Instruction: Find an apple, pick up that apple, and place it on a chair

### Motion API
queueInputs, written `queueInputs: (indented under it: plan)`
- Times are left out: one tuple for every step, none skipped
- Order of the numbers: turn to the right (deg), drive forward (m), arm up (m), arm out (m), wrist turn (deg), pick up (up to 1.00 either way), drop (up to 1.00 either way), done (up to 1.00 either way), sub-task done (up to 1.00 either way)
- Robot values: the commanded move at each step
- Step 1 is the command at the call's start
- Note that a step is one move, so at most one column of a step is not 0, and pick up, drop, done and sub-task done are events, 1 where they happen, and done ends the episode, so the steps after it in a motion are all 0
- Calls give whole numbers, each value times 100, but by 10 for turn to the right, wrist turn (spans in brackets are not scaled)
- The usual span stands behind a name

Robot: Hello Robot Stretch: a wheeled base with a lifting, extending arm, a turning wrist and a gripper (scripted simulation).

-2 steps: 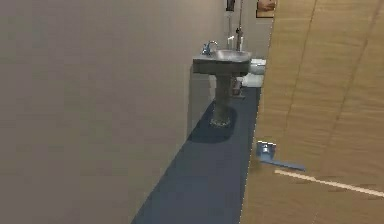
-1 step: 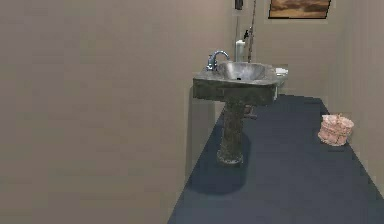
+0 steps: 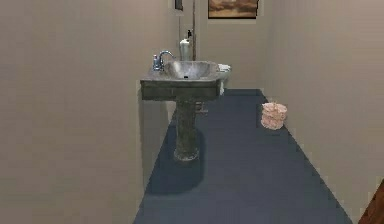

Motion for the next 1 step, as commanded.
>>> queueInputs:
  plan:
    - [0, 30, 0, 0, 0, 0, 0, 0, 0]
